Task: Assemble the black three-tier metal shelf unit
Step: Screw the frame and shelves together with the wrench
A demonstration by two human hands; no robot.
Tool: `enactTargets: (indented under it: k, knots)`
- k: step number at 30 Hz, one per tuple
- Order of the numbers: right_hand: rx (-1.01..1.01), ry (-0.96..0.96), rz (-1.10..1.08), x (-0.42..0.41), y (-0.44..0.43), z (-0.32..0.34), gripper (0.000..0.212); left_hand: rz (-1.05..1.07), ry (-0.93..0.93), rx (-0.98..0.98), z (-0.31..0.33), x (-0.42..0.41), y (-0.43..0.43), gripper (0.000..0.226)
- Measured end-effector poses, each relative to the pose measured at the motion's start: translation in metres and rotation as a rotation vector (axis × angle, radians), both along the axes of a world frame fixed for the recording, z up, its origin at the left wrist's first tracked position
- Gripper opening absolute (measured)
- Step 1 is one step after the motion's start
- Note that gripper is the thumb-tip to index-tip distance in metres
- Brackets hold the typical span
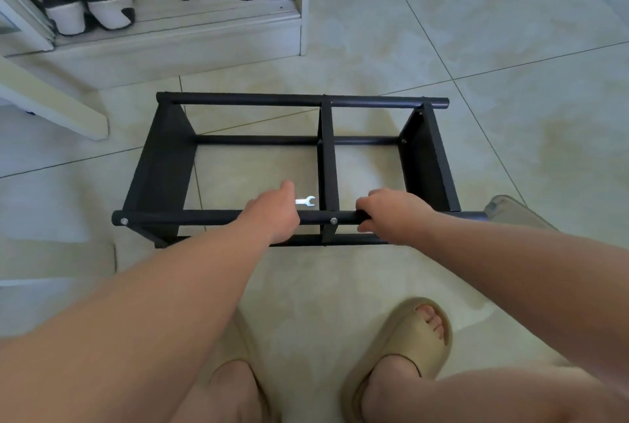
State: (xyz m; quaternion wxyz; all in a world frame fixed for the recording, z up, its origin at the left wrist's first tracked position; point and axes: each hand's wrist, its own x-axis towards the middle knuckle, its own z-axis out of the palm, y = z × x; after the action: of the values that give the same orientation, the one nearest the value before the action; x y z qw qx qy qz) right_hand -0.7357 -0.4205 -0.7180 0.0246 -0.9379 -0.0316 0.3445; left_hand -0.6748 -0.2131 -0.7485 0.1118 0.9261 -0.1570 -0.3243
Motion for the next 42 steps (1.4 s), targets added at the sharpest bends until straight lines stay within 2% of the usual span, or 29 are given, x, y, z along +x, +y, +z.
enactTargets:
  k: [9, 12, 15, 18, 24, 29, 34, 40, 42]
  knots:
    - [0.016, 0.028, 0.077, 0.0, 0.001, -0.033, 0.035, -0.007, 0.133, 0.105, -0.022, 0.012, -0.001, 0.01]
    - [0.053, -0.046, 0.048, 0.002, -0.002, -0.033, 0.072, -0.126, 0.122, 0.188, -0.007, 0.025, -0.01, 0.006]
    - [0.069, -0.183, 0.106, 0.006, 0.003, -0.032, 0.11, -0.264, 0.06, 0.237, 0.014, 0.049, -0.018, 0.016]
    - [0.051, -0.189, 0.146, 0.013, 0.009, -0.036, 0.125, -0.305, 0.045, 0.204, 0.024, 0.071, -0.017, 0.026]
    - [0.05, -0.177, 0.157, 0.023, 0.007, -0.058, 0.12, -0.146, 0.211, -0.044, 0.0, 0.078, -0.005, 0.011]
    - [0.105, -0.292, 0.178, 0.019, 0.0, -0.076, 0.118, -0.068, 0.334, -0.144, -0.026, 0.08, -0.006, 0.007]
    - [0.154, -0.377, 0.208, 0.017, 0.0, -0.089, 0.115, 0.201, 0.521, -0.378, -0.048, 0.07, -0.007, 0.006]
    - [0.195, -0.426, 0.229, 0.017, -0.001, -0.092, 0.114, 0.501, 0.831, -0.588, -0.057, 0.061, -0.012, 0.01]
    - [0.209, -0.429, 0.228, 0.017, -0.002, -0.092, 0.115, 0.546, 0.87, -0.624, -0.059, 0.061, -0.015, 0.009]
